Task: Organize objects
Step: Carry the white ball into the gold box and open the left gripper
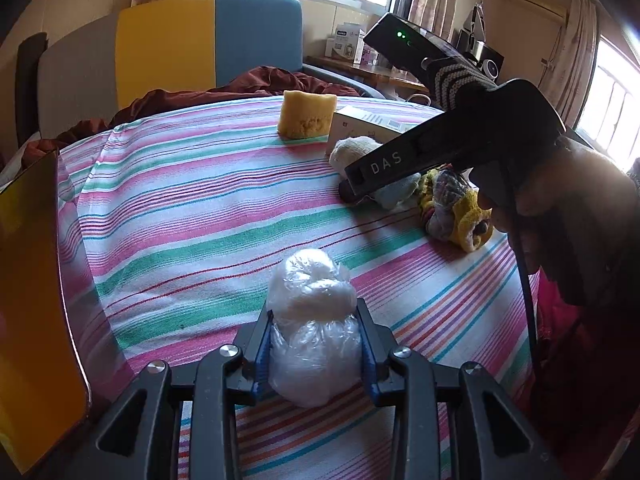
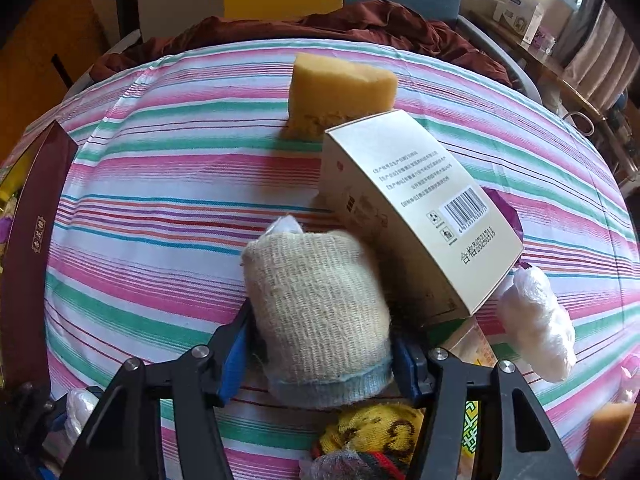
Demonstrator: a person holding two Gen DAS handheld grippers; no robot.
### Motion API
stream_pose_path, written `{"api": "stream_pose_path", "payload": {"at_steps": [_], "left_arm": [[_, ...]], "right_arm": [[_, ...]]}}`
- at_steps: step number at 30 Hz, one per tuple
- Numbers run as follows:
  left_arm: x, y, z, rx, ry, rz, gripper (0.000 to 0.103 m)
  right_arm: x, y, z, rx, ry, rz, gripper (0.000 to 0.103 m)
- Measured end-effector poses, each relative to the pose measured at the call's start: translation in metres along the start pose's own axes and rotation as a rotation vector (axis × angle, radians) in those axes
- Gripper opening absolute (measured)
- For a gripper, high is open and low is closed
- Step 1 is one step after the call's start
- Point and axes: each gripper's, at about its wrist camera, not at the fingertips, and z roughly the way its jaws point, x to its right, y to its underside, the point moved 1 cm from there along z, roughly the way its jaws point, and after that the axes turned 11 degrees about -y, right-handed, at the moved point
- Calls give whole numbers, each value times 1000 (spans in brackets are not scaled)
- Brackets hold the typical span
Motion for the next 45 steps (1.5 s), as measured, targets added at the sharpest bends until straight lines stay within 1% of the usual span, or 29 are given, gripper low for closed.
{"api": "stream_pose_path", "payload": {"at_steps": [2,3,4,6,7,8,9,10,13,15,16,17,20,23,25,27,29,32,37,38,42,45], "left_arm": [[-1,-2,-4,-23,11,-10,35],[-1,-3,-11,-31,41,-20,35],[-1,-5,-19,-20,58,-22,35],[-3,-13,-49,44,73,-7,35],[-9,-18,-67,80,86,-20,35],[-21,-22,-85,112,92,-50,35],[-38,-26,-100,129,81,-92,35],[-51,-28,-107,130,65,-126,35],[-114,-23,-122,101,-20,-292,35],[-164,-13,-119,46,-99,-412,35],[-180,-8,-116,27,-128,-450,35],[-201,0,-111,-12,-165,-496,35],[-244,17,-96,-104,-244,-583,35],[-261,28,-81,-155,-305,-620,35],[-268,32,-73,-179,-321,-615,35],[-277,38,-65,-209,-368,-627,35],[-282,38,-58,-222,-392,-622,35],[-283,36,-54,-220,-409,-605,36],[-280,34,-46,-223,-430,-555,44],[-279,34,-46,-223,-433,-543,44],[-279,35,-51,-204,-430,-547,44],[-272,34,-56,-191,-450,-520,44]], "right_arm": [[-1,-1,2,1,1,-5,60],[-1,-2,3,2,1,-9,60],[-2,-2,3,3,2,-13,60],[-2,-2,3,5,6,-21,60],[-3,-2,3,6,9,-24,60],[-3,-2,3,7,11,-27,60],[-3,-2,4,7,13,-29,60],[-3,-1,5,8,14,-30,60],[-3,-3,6,8,21,-35,60],[-3,-4,6,8,25,-38,60],[-3,-5,6,8,28,-41,60],[-4,-5,6,8,31,-44,60],[-4,-3,4,8,37,-51,59],[-2,-1,2,8,38,-51,59],[-3,-1,2,8,40,-55,59],[-3,-1,2,8,41,-57,59],[-3,-1,2,8,42,-58,59],[-3,-1,2,7,43,-59,59],[-2,-1,0,7,39,-51,59],[-2,0,0,7,38,-49,59],[-3,-2,0,7,37,-47,59],[-2,-2,1,7,38,-49,59]]}}
